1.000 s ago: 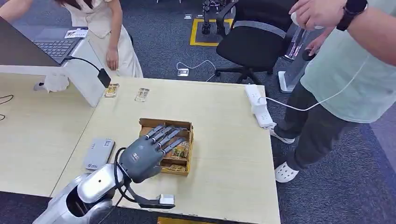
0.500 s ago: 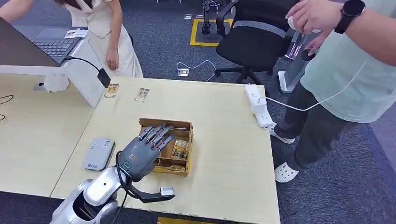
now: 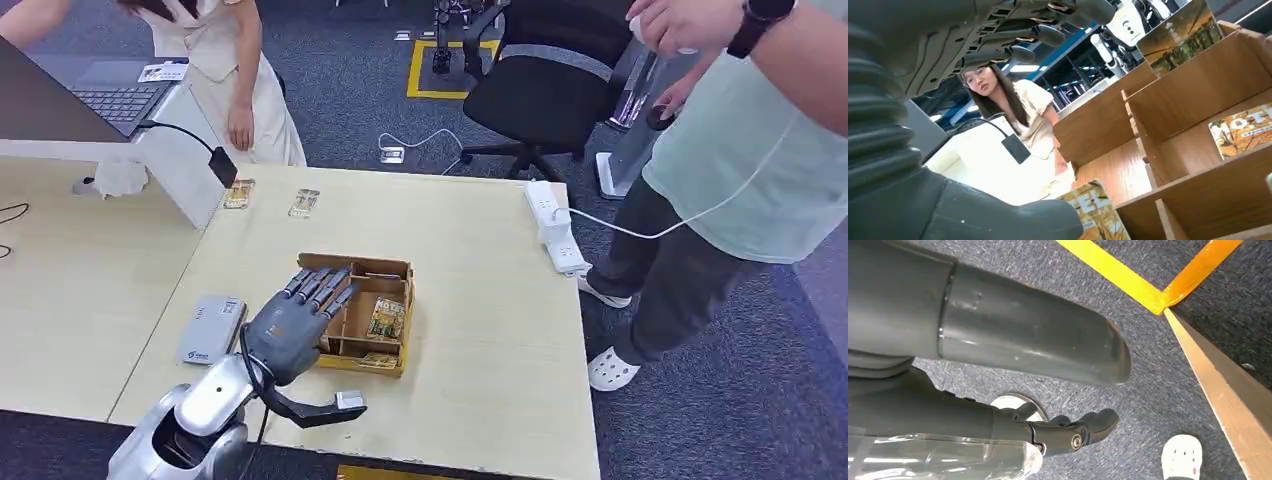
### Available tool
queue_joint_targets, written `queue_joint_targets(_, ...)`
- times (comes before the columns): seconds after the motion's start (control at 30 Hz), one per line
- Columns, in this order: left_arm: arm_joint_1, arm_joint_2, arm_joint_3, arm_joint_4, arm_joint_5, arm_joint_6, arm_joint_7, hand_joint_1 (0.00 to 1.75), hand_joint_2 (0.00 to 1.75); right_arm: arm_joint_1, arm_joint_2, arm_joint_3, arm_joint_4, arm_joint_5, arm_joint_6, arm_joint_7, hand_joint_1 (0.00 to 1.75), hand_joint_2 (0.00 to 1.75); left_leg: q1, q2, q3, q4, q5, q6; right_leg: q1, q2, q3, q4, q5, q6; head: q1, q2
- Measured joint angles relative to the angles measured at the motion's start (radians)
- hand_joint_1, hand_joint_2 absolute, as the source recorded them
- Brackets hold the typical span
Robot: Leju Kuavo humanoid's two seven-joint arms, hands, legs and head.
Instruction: Pass the card to the sensor for recognition and then transmit it.
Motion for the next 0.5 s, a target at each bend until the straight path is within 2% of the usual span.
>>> queue_joint_targets(0.23, 0.0, 0.001, 0.003, 0.004, 0.076, -0.005, -0.048, 0.0, 1.75, 0.0, 0.0, 0.0, 0.0, 0.003, 0.0, -0.002, 0.0, 0.0, 0.0, 0.0, 0.0, 0.0, 0.0, 0.0, 0.0, 0.0, 0.0, 0.0, 0.0, 0.0, 0.0, 0.0)
queue_joint_targets(0.5, -0.001, 0.011, 0.006, 0.004, 0.109, -0.007, -0.057, 0.0, 1.75, 0.0, 0.0, 0.0, 0.0, 0.009, 0.001, -0.004, 0.0, 0.0, 0.0, 0.0, 0.0, 0.0, 0.0, 0.0, 0.0, 0.0, 0.0, 0.0, 0.0, 0.0, 0.0, 0.0)
